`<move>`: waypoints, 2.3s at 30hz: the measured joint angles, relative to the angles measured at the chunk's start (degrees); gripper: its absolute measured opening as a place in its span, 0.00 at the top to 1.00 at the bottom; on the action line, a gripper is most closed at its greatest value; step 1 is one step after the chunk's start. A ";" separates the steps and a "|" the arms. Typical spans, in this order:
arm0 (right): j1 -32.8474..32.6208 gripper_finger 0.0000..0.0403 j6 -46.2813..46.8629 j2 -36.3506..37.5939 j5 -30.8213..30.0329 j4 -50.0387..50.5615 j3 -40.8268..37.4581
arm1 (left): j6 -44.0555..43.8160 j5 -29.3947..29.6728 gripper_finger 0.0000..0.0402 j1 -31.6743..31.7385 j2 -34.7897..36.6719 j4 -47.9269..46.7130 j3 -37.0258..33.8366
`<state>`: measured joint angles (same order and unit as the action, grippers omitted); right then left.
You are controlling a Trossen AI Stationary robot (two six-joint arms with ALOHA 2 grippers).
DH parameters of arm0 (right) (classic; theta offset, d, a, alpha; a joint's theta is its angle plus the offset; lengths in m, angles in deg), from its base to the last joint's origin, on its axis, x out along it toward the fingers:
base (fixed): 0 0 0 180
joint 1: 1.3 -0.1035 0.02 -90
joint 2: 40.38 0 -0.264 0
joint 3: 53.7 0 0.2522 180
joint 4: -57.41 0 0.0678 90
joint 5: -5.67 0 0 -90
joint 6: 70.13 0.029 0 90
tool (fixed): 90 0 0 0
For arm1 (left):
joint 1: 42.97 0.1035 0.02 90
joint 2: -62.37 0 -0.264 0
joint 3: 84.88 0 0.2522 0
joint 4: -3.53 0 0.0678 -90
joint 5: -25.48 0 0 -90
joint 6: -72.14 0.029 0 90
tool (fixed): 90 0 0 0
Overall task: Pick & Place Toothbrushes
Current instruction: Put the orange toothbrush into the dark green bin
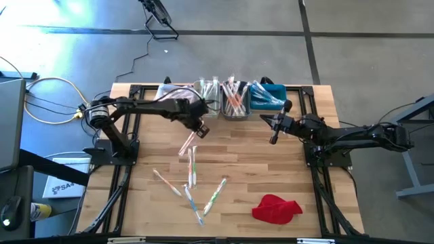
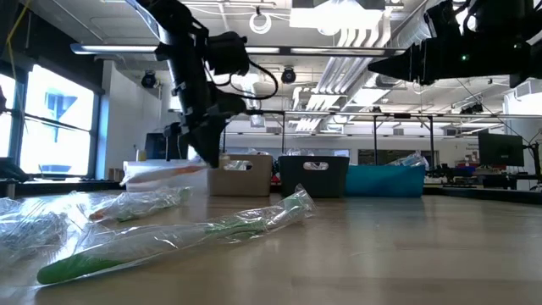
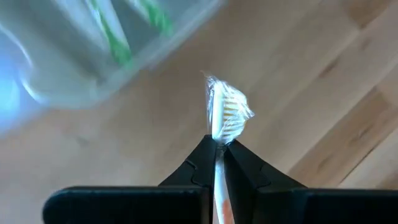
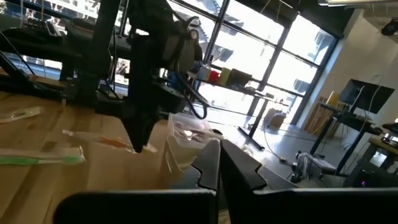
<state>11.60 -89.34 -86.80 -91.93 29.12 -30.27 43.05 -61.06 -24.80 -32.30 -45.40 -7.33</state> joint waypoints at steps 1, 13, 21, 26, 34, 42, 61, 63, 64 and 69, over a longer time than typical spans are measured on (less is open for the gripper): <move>0.00 0.99 0.01 0.00 -0.27 0.14 0.00 | 1.07 -0.27 0.96 0.43 0.00 -0.01 0.69; 0.83 0.99 -0.10 0.00 -5.53 3.62 0.00 | 14.83 -1.84 0.96 5.63 0.11 6.55 3.83; 6.98 0.99 4.22 -0.02 5.33 4.01 0.00 | 21.69 -13.17 0.96 9.36 0.11 19.18 3.83; 10.63 0.99 7.57 0.00 11.74 3.92 0.00 | 26.36 -18.43 0.96 9.19 0.13 28.42 3.83; 13.10 0.99 11.05 -0.01 12.29 3.88 0.00 | 27.81 -23.89 0.96 9.20 0.13 38.79 3.83; 13.14 0.99 11.09 0.00 12.27 3.95 0.00 | 27.82 -24.72 0.96 8.43 -0.03 46.55 3.83; 13.09 0.79 15.98 -0.02 12.23 3.59 0.00 | 32.38 -29.54 0.96 4.77 -0.79 57.83 3.92; 13.09 0.73 17.76 -0.04 12.24 3.17 0.00 | 32.34 -29.48 0.96 4.61 -0.79 58.13 3.92; 13.09 0.71 18.29 -0.05 12.47 2.91 -0.02 | 32.34 -29.47 0.96 4.60 -0.79 58.14 3.92; 13.07 0.65 20.71 -2.91 14.47 -0.05 -0.10 | 32.32 -29.49 0.96 4.59 -0.79 58.15 3.92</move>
<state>24.67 -68.63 -89.71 -77.46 29.07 -30.37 75.37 -90.55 -20.20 -33.09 12.75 -3.42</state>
